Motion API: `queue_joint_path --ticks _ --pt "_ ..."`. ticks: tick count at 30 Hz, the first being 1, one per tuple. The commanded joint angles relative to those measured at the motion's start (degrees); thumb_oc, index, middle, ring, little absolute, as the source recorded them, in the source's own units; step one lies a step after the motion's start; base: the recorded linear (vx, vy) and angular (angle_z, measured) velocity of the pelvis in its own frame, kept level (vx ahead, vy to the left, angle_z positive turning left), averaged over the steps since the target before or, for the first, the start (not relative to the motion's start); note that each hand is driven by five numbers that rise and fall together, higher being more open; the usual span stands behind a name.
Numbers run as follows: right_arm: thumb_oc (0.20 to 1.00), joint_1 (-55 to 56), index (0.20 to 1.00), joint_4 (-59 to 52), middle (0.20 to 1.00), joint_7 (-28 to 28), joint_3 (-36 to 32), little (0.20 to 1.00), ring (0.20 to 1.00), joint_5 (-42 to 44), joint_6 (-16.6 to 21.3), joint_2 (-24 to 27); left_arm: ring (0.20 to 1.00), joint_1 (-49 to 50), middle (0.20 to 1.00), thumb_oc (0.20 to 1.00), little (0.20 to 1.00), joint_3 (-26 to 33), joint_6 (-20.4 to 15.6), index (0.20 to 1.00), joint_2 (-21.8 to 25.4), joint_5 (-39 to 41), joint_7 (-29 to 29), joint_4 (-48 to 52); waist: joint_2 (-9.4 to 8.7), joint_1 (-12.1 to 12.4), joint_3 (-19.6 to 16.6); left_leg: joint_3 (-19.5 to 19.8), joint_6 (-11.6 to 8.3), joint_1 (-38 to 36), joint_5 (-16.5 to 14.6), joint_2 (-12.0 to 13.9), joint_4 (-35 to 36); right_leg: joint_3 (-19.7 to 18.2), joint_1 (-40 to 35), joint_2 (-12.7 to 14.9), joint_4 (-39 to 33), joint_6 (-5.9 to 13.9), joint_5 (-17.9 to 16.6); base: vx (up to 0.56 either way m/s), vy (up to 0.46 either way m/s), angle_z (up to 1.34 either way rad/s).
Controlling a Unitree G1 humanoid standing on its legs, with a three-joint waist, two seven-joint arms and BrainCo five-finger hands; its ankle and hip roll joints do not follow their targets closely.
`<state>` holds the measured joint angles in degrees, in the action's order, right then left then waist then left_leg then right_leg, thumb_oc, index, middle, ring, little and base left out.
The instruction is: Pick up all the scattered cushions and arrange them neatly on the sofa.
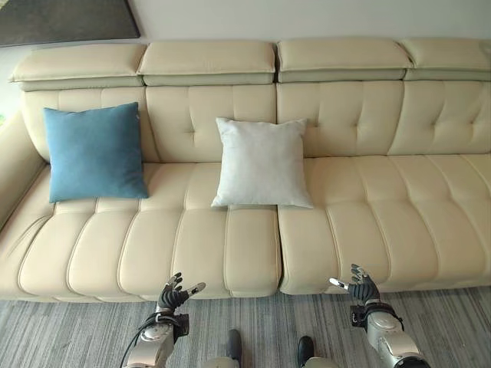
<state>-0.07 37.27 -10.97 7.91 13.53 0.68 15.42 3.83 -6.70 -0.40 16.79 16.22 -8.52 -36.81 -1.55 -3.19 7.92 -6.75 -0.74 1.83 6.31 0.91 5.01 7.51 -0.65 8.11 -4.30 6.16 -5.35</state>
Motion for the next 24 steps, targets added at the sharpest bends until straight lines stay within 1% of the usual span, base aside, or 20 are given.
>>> queue_joint_path --ticks 1,3,4,6,7,8,10,12,13,15,16,17,18,19,20,21,22,23,24 --pt "1.000 -1.0 1.000 -2.3 1.000 -0.4 -1.7 1.000 1.000 0.2 1.0 1.2 1.000 -3.3 1.000 1.000 1.000 -0.5 -1.3 1.000 1.3 -3.9 0.7 -1.4 0.77 -1.4 0.2 -1.7 -1.19 -2.8 -8.4 0.4 -0.3 -1.5 6.5 -1.6 5.3 2.22 5.4 -0.18 0.140 -0.44" --pt "1.000 -1.0 1.000 -2.3 1.000 -0.6 -1.9 1.000 1.000 0.1 0.7 0.7 1.000 -3.8 1.000 1.000 1.000 -0.5 -1.4 1.000 1.6 -4.1 0.7 -1.7 0.88 -2.0 1.2 -4.4 -0.63 -2.6 -8.8 0.2 -0.6 -1.8 8.7 -0.9 7.3 2.92 5.0 -0.19 0.123 -0.80" --pt "1.000 -1.2 1.000 -3.1 1.000 -0.9 -2.0 1.000 1.000 0.0 0.7 0.3 1.000 -4.0 1.000 1.000 1.000 -0.4 -1.6 1.000 2.1 -4.2 0.5 -0.7 1.12 -2.1 2.3 -7.8 -0.40 -2.7 -9.2 0.6 -1.0 0.8 10.3 0.7 9.8 3.10 4.9 -0.17 0.084 -1.37" --pt "1.000 -1.2 1.000 -3.7 1.000 -1.1 -2.2 1.000 1.000 -0.2 0.8 0.1 1.000 -4.2 1.000 1.000 1.000 0.0 -1.7 1.000 2.2 -4.0 0.6 0.4 1.64 -1.8 2.9 -11.5 -0.58 -2.8 -9.5 1.6 -1.4 8.4 10.3 3.3 12.2 2.27 5.9 -0.11 0.039 -1.83" --pt "1.000 -1.0 1.000 -4.0 1.000 -1.2 -2.2 1.000 1.000 -0.6 0.8 0.2 1.000 -4.1 1.000 1.000 1.000 0.1 -1.7 1.000 2.1 -3.9 0.8 1.1 2.00 -1.7 2.7 -12.7 -0.94 -3.5 -10.2 2.0 -1.3 11.6 9.5 4.1 13.5 2.31 7.4 -0.04 0.003 -1.55" --pt "1.000 -1.0 1.000 -4.2 1.000 -1.2 -2.1 1.000 1.000 -0.9 0.7 0.4 1.000 -3.8 1.000 1.000 1.000 0.4 -1.6 1.000 2.2 -3.7 0.8 2.1 2.07 -1.5 2.7 -14.9 -0.95 -3.7 -10.1 2.4 -1.6 14.9 9.2 4.9 14.7 2.01 7.8 -0.01 -0.021 -1.24" --pt "1.000 -0.9 1.000 -4.6 1.000 -1.3 -1.9 1.000 1.000 -1.5 0.5 0.9 1.000 -3.0 1.000 1.000 1.000 0.7 -1.2 1.000 2.2 -3.7 1.2 3.0 1.90 -1.0 2.4 -18.3 -0.99 -3.9 -10.0 3.1 -2.4 19.5 8.7 5.7 15.8 1.63 8.1 -0.04 -0.046 -1.06" --pt "1.000 -0.7 1.000 -5.0 1.000 -1.3 -1.8 1.000 1.000 -2.5 0.1 1.4 1.000 -2.0 1.000 1.000 1.000 1.2 -0.9 1.000 2.3 -3.9 1.7 3.7 1.82 -0.5 2.3 -21.6 -1.10 -4.6 -10.5 3.9 -3.5 24.3 8.9 7.1 16.9 1.57 7.5 0.00 -0.097 -1.39" --pt "1.000 -0.5 1.000 -5.6 1.000 -1.3 -1.6 1.000 1.000 -2.9 0.2 2.0 1.000 -2.1 1.000 1.000 1.000 1.1 -0.9 1.000 2.3 -3.9 1.9 4.3 1.53 -0.5 2.3 -22.6 -1.26 -4.6 -10.9 3.9 -4.2 25.6 7.8 7.1 14.8 1.83 7.6 0.02 -0.173 -0.86" --pt "1.000 0.0 1.000 -6.4 1.000 -1.2 -1.6 1.000 1.000 -3.2 0.0 2.0 1.000 -2.0 1.000 1.000 1.000 1.0 -0.7 1.000 2.4 -4.2 2.1 4.9 1.32 -0.6 2.2 -23.1 -1.71 -4.7 -11.2 4.3 -5.1 25.5 6.8 6.4 12.7 1.52 7.4 0.06 -0.219 -1.01" --pt "1.000 0.4 1.000 -6.6 1.000 -1.1 -1.6 1.000 1.000 -3.5 -0.1 2.7 1.000 -2.7 1.000 1.000 1.000 1.0 -1.0 1.000 2.1 -3.9 2.4 5.0 1.28 -1.8 2.6 -24.4 -2.96 -4.5 -12.4 6.5 -10.4 23.0 6.4 5.1 10.9 0.99 8.0 0.10 -0.234 -0.94" --pt "1.000 0.4 1.000 -6.7 1.000 -1.1 -1.7 1.000 1.000 -3.5 -0.2 2.7 1.000 -2.7 1.000 1.000 1.000 1.0 -1.0 1.000 2.1 -3.9 2.4 5.0 1.37 -1.7 2.7 -24.5 -3.10 -4.4 -12.8 6.9 -11.1 22.9 6.3 4.8 10.8 0.87 8.0 0.15 -0.313 -0.65" --pt "1.000 0.7 1.000 -7.3 1.000 -1.0 -1.6 1.000 1.000 -3.6 0.0 3.1 1.000 -2.7 1.000 1.000 1.000 0.9 -1.1 1.000 2.2 -4.0 2.6 5.7 1.22 -2.2 2.9 -25.1 -3.51 -4.2 -13.1 8.3 -14.0 22.3 5.7 4.3 10.3 0.54 8.7 0.09 -0.163 -0.36" --pt "1.000 0.7 1.000 -7.6 1.000 -0.7 -1.3 1.000 1.000 -3.7 0.1 3.6 1.000 -2.5 1.000 1.000 1.000 0.7 -1.3 1.000 2.2 -3.8 2.7 6.5 1.10 -2.4 3.2 -25.4 -3.75 -3.7 -13.7 10.0 -18.0 21.5 5.0 3.6 9.7 -0.09 9.3 0.14 -0.223 -0.42" --pt "1.000 0.1 1.000 -7.2 1.000 -0.8 -0.7 1.000 1.000 -3.9 0.1 4.1 1.000 -2.4 1.000 1.000 1.000 0.6 -1.5 1.000 2.0 -3.2 2.4 6.9 1.21 -2.0 3.7 -24.6 -4.27 -2.9 -13.8 11.9 -22.9 20.2 4.3 2.4 9.4 -1.03 10.3 0.10 -0.140 -0.43" --pt "1.000 0.1 1.000 -7.2 1.000 -0.8 -0.7 1.000 1.000 -3.9 0.1 4.2 1.000 -2.4 1.000 1.000 1.000 0.6 -1.5 1.000 1.9 -3.2 2.4 6.9 1.28 -1.9 3.8 -24.6 -4.32 -2.8 -13.9 12.0 -23.1 20.2 4.3 2.3 9.4 -1.07 10.3 0.09 -0.124 -0.70" --pt "1.000 -0.9 1.000 -6.9 1.000 -1.1 -0.1 1.000 1.000 -4.0 0.3 4.8 1.000 -2.5 1.000 1.000 1.000 0.5 -1.9 1.000 1.4 -2.0 1.7 7.0 1.50 -1.3 4.2 -21.7 -4.91 -1.6 -12.4 12.6 -26.3 18.8 3.9 1.1 9.4 -1.94 11.3 0.10 -0.082 -0.95" --pt "1.000 -1.4 1.000 -7.1 1.000 -1.2 0.2 1.000 1.000 -4.0 0.3 4.9 1.000 -2.7 1.000 1.000 1.000 0.3 -2.2 1.000 1.0 -1.5 1.4 6.6 1.62 -0.7 4.3 -17.9 -4.63 -0.4 -12.2 11.7 -27.1 17.5 3.4 0.2 9.0 -2.40 11.8 0.16 -0.085 -1.06" --pt "1.000 -1.5 1.000 -7.6 1.000 -1.1 0.3 1.000 1.000 -3.8 0.4 4.9 1.000 -2.8 1.000 1.000 1.000 0.0 -2.2 1.000 0.6 -1.2 1.1 6.3 1.64 -0.1 4.2 -14.0 -4.22 0.9 -13.0 9.9 -26.5 15.7 3.0 -0.5 8.5 -2.46 12.1 0.17 -0.030 -0.97"
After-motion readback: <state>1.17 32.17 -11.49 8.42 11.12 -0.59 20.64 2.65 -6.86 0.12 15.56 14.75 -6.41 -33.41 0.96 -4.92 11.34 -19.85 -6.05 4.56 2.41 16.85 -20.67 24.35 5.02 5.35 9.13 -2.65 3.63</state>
